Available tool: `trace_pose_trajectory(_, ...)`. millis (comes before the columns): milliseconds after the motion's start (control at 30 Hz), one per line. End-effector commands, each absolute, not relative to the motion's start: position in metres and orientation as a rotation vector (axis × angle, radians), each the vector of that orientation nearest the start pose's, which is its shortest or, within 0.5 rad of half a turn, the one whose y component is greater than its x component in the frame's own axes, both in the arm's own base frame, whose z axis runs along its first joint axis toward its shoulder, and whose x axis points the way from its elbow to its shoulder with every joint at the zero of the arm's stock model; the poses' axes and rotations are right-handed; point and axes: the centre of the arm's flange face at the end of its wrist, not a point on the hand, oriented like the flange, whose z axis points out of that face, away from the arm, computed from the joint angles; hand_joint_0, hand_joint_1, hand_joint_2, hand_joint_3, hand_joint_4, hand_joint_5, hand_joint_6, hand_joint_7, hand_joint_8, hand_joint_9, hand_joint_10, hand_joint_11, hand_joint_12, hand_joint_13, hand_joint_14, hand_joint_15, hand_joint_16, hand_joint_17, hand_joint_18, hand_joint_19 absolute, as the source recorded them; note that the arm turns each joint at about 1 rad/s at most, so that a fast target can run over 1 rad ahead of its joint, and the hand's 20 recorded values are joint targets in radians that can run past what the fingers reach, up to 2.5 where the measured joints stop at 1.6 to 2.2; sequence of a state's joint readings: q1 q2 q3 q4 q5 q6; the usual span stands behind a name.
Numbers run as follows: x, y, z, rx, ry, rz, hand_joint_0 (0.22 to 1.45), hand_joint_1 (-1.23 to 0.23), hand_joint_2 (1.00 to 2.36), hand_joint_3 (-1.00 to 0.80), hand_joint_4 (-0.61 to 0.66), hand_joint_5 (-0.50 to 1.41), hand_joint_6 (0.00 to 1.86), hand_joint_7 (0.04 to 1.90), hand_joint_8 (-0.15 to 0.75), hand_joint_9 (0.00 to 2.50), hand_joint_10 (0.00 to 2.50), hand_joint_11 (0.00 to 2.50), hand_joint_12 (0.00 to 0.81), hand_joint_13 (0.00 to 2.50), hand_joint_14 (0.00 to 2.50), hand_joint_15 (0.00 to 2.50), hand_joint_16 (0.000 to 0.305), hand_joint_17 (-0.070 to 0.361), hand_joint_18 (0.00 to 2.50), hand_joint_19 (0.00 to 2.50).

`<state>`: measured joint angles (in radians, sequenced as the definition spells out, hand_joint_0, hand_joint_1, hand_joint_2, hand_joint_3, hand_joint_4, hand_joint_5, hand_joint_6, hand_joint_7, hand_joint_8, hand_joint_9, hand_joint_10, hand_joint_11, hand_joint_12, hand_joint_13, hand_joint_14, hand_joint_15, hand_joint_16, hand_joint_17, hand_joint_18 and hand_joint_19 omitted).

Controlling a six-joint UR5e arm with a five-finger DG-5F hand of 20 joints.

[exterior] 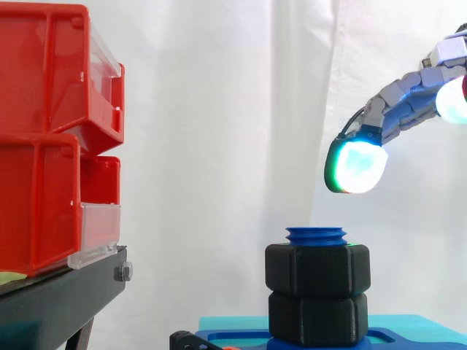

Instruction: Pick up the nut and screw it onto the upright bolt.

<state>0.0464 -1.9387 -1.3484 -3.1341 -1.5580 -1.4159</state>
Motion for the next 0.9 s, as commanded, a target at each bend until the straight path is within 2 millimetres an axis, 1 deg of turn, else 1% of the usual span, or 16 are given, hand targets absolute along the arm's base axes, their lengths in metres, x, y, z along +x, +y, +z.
trace_pose_trajectory(0,0.633,-0.106,0.391,0.137,1.694,0.162,0.51,-0.24,1.0,-0.5,0.04,-0.23,0.5,0.62,0.176,0.22,0.0,0.0,0.322,0.2,0.0,0.0,0.039,0.089,0.0,0.0)
trace_pose_trajectory(167,0.635,-0.104,0.392,0.161,1.679,0.187,0.5,-0.22,1.0,-0.5,0.05,-0.24,0.5,0.65,0.185,0.2,0.0,0.0,0.331,0.19,0.0,0.0,0.041,0.091,0.0,0.0)
trace_pose_trajectory(333,0.635,-0.103,0.392,0.246,1.675,0.263,0.49,-0.21,1.0,-0.5,0.06,-0.24,0.5,0.69,0.188,0.19,0.0,0.0,0.337,0.17,0.0,0.0,0.042,0.094,0.0,0.0)
trace_pose_trajectory(400,0.634,-0.104,0.391,0.344,1.665,0.34,0.49,-0.21,1.0,-0.5,0.06,-0.24,0.5,0.68,0.189,0.18,0.0,0.0,0.339,0.17,0.0,0.0,0.042,0.094,0.0,0.0)
trace_pose_trajectory(533,0.634,-0.106,0.391,0.466,1.643,0.418,0.49,-0.2,1.0,-0.5,0.06,-0.24,0.5,0.68,0.189,0.17,0.0,0.0,0.342,0.16,0.0,0.0,0.043,0.096,0.0,0.0)
trace_pose_trajectory(700,0.63,-0.112,0.389,0.687,1.609,0.518,0.49,-0.18,1.0,-0.5,0.05,-0.25,0.5,0.7,0.187,0.13,0.0,0.0,0.347,0.12,0.0,0.0,0.045,0.1,0.0,0.0)
trace_pose_trajectory(767,0.628,-0.113,0.387,0.756,1.607,0.544,0.49,-0.18,1.0,-0.5,0.05,-0.25,0.5,0.69,0.183,0.12,0.0,0.0,0.347,0.11,0.0,0.0,0.045,0.102,0.0,0.0)
trace_pose_trajectory(867,0.626,-0.113,0.386,0.808,1.6,0.567,0.49,-0.18,1.0,-0.5,0.04,-0.25,0.5,0.67,0.181,0.12,0.0,0.0,0.347,0.11,0.0,0.0,0.046,0.103,0.0,0.0)
